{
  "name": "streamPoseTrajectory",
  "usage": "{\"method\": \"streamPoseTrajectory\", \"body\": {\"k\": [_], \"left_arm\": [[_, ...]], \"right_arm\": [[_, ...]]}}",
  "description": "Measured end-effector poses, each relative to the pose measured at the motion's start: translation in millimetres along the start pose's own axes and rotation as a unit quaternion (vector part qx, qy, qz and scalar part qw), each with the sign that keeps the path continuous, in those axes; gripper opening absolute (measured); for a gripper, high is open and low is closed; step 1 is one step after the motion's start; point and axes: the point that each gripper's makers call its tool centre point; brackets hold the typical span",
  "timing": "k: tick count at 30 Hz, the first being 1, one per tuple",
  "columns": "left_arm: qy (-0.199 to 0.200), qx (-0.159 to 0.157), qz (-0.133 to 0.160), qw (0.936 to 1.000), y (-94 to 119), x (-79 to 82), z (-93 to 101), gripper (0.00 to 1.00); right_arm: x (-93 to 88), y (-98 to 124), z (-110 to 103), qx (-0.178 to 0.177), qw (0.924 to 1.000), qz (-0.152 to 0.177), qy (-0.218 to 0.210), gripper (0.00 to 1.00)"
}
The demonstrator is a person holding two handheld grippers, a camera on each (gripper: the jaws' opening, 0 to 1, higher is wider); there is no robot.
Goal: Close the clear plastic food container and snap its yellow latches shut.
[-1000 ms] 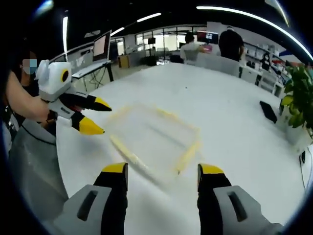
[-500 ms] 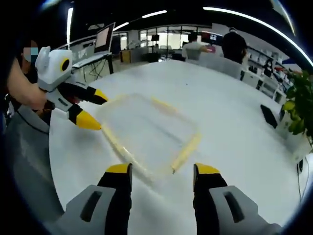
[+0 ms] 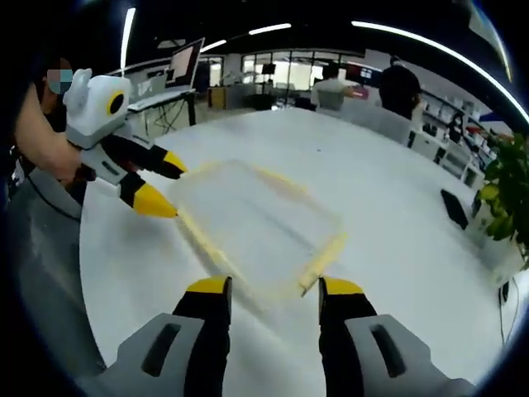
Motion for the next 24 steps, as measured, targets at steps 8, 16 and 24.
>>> {"method": "streamPoseTrajectory", "body": {"k": [8, 16, 24], "left_arm": [[-0.002, 0.009, -0.001, 1.0, 0.8, -3.3, -10.4, 0.28], [-0.011, 0.028, -0.006, 0.9995, 1.1, -12.1, -36.7, 0.28], [-0.01, 0.056, -0.012, 0.9983, -0.9, -20.5, -75.6, 0.27]], "right_arm": [[6.3, -8.5, -3.8, 0.002, 1.0, 0.001, 0.001, 0.38], [20.7, -27.7, -13.0, 0.016, 0.9999, 0.001, 0.005, 0.37], [42.6, -57.3, -19.7, 0.029, 0.9995, 0.006, 0.013, 0.36]]}}
Point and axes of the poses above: the point that each gripper's makers call its tool centre point, and the gripper's own axes: y roughly backward along the fingers, z roughly to its right, x roughly out of its top, and after that the axes turned 14 degrees about x, right-handed
